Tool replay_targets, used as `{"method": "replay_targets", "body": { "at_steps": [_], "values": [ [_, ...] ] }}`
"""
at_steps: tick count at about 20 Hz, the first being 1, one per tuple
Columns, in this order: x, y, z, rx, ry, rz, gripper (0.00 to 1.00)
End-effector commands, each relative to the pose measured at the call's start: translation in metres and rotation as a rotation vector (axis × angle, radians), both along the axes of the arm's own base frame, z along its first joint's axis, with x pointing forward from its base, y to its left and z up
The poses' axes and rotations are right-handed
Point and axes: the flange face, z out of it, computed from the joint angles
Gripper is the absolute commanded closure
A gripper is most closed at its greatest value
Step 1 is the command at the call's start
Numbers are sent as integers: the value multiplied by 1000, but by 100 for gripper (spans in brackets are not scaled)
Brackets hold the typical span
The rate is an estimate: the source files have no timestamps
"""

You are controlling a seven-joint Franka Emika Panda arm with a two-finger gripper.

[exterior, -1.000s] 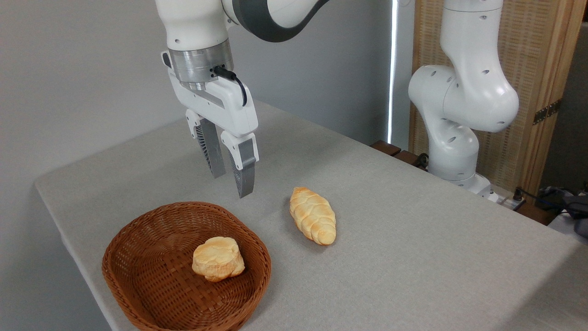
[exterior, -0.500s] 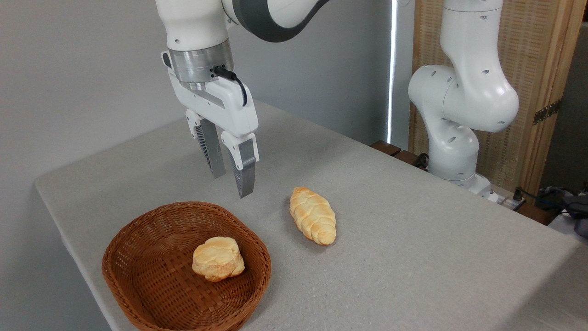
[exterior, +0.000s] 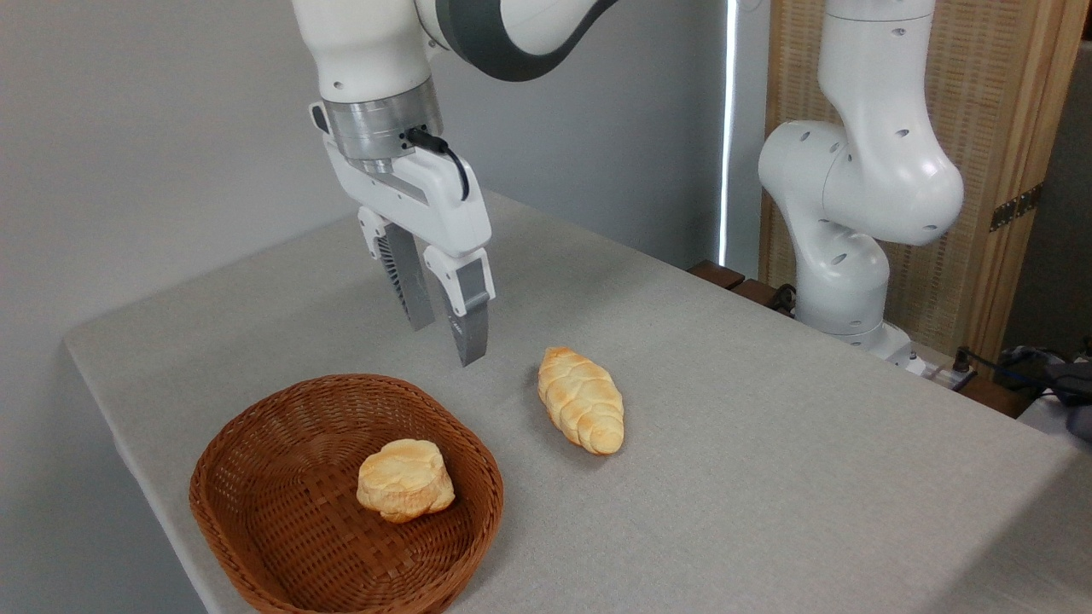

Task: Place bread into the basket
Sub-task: 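Move the open gripper over the elongated golden bread roll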

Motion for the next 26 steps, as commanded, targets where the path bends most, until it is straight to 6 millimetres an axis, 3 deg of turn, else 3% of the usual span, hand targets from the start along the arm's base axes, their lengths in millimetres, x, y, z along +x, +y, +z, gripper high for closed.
{"method": "replay_targets", "body": {
  "at_steps": [1, 8, 11, 13, 19, 26],
  "values": [
    [-34, 4, 0, 26, 14, 5, 0],
    [-69, 9, -30, 44, 73, -47, 0],
    [-79, 12, -32, 42, 80, -146, 0],
    [-82, 15, -35, 43, 97, -120, 0],
    [-84, 33, -51, 47, 115, 184, 0],
    [-76, 33, -60, 38, 22, 556, 0]
  ]
}}
